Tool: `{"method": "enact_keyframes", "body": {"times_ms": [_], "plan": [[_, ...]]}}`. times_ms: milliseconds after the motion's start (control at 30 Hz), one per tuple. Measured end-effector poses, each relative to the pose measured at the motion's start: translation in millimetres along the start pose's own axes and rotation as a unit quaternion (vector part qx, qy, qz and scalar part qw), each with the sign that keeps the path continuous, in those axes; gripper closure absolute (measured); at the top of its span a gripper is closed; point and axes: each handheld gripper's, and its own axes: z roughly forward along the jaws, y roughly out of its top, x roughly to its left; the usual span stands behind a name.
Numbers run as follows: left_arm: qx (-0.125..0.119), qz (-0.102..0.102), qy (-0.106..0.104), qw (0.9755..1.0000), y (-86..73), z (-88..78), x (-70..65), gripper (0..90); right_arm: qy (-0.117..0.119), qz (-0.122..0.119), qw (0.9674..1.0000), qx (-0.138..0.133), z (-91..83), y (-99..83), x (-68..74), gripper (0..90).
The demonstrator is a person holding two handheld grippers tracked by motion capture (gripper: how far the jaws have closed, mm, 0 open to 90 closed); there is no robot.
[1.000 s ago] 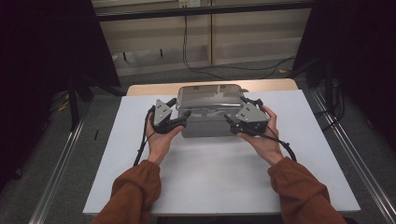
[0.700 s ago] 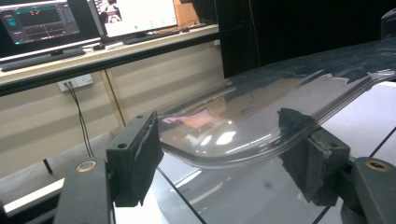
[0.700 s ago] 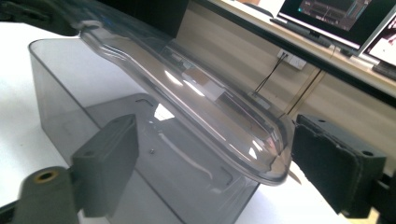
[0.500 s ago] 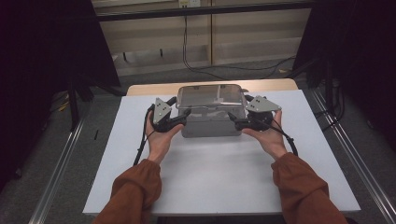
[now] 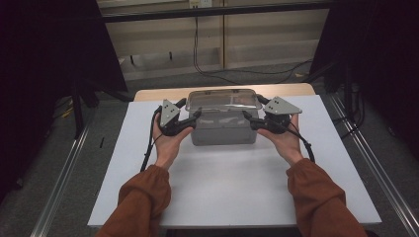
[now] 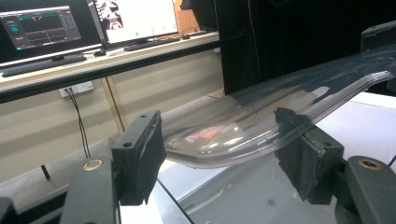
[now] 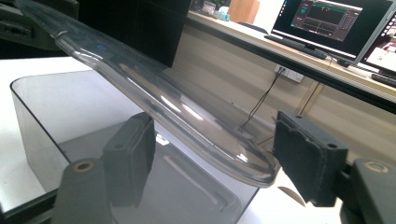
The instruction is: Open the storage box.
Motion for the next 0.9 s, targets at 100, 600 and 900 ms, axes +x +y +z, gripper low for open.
{"method": "enact_keyframes", "body": {"times_ms": [100, 600, 900], "plan": [[0.003, 0.0, 0.003, 1.0, 0.8, 1.0, 2.2, 34.1, 0.0, 0.006, 1.0, -0.007, 1.0, 0.6, -2.7, 31.6], [-0.002, -0.01, 0.002, 0.9999, 11.2, 4.6, 13.5, 34.4, 0.014, 0.017, 0.9994, -0.028, 5.8, 8.8, -10.5, 41.6], [-0.01, -0.002, 0.003, 0.9999, 15.6, 8.3, 16.7, 36.6, 0.017, 0.027, 0.9989, -0.036, 9.0, 13.5, -18.1, 43.7]]}}
